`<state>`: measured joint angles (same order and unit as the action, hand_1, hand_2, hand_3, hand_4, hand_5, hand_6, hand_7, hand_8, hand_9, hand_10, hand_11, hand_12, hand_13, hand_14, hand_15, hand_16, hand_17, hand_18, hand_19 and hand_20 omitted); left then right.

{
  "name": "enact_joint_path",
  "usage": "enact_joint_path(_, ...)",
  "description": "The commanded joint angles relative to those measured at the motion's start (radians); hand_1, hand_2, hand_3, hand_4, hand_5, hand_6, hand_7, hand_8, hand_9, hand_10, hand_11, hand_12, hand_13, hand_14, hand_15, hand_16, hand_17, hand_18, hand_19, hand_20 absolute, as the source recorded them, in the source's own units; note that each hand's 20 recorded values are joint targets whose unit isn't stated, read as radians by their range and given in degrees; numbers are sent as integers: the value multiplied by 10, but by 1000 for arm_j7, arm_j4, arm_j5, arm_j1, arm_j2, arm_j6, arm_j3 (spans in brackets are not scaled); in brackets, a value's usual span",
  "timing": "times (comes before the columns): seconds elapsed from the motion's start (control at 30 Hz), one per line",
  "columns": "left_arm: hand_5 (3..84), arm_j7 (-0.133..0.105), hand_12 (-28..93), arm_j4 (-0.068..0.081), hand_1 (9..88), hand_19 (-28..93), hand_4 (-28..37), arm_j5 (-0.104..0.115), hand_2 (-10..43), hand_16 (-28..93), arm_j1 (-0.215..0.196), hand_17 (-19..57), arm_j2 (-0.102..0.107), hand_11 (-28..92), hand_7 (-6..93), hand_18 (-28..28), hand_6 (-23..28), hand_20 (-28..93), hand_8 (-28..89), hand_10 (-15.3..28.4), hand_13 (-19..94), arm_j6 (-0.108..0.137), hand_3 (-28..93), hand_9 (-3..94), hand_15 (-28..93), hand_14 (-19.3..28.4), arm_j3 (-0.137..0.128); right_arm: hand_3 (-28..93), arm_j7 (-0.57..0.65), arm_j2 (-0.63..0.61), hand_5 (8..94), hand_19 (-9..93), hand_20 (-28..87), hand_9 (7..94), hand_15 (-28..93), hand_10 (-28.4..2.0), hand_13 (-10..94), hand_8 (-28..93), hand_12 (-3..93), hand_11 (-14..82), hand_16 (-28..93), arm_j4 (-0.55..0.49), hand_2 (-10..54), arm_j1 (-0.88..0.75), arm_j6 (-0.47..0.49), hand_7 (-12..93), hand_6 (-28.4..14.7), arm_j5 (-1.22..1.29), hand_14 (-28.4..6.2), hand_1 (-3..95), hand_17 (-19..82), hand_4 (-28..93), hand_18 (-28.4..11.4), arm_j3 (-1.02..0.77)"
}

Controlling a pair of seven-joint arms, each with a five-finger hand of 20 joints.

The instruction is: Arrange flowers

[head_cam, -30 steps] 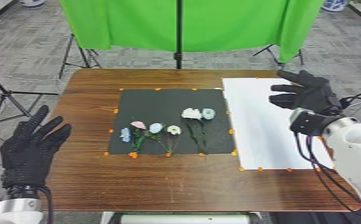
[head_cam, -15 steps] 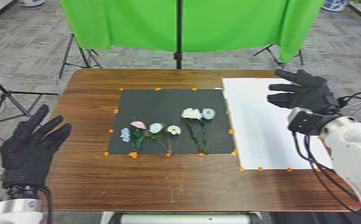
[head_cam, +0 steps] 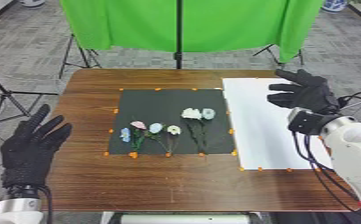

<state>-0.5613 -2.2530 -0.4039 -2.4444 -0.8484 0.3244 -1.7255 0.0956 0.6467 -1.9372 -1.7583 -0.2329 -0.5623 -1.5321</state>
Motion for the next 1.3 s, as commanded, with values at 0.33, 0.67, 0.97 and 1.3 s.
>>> enact_joint_path(0.33, 330, 3, 117, 3, 194, 543, -283, -4, 62, -94, -3, -91, 0, 261, 126, 231, 68, 214, -86, 181, 230, -12, 771, 306, 543, 260, 8, 824, -11, -6, 466, 534, 200, 536, 476, -167, 444, -133, 135, 178, 106, -6, 119, -10, -5, 167, 10, 7, -195, 129, 47, -283, -260, -6)
enact_joint_path(0.67, 330, 0, 117, 1, 193, 543, -283, -4, 62, -94, -3, -91, -1, 261, 125, 230, 69, 214, -86, 181, 230, -11, 772, 305, 543, 260, 7, 825, -11, -5, 467, 535, 201, 539, 477, -167, 444, -133, 134, 179, 105, -4, 120, -4, -7, 167, 10, 5, -195, 127, 46, -283, -259, -1)
enact_joint_path(0.97, 329, -9, 117, -1, 193, 543, -283, -1, 63, -94, -8, -91, 2, 260, 124, 230, 68, 213, -85, 182, 229, -7, 770, 305, 543, 261, 7, 825, -8, -4, 467, 535, 202, 539, 478, -167, 445, -133, 135, 180, 104, -5, 120, -2, -4, 167, 10, 3, -196, 127, 45, -283, -259, -1)
enact_joint_path(1.3, 329, -11, 117, 0, 192, 534, -283, -4, 63, -93, -9, -93, 2, 256, 123, 229, 68, 208, -85, 180, 224, -11, 776, 303, 533, 258, 4, 827, -10, -4, 467, 537, 202, 540, 478, -167, 445, -132, 135, 180, 104, -7, 121, -15, -4, 167, 10, 7, -196, 125, 44, -283, -259, -7)
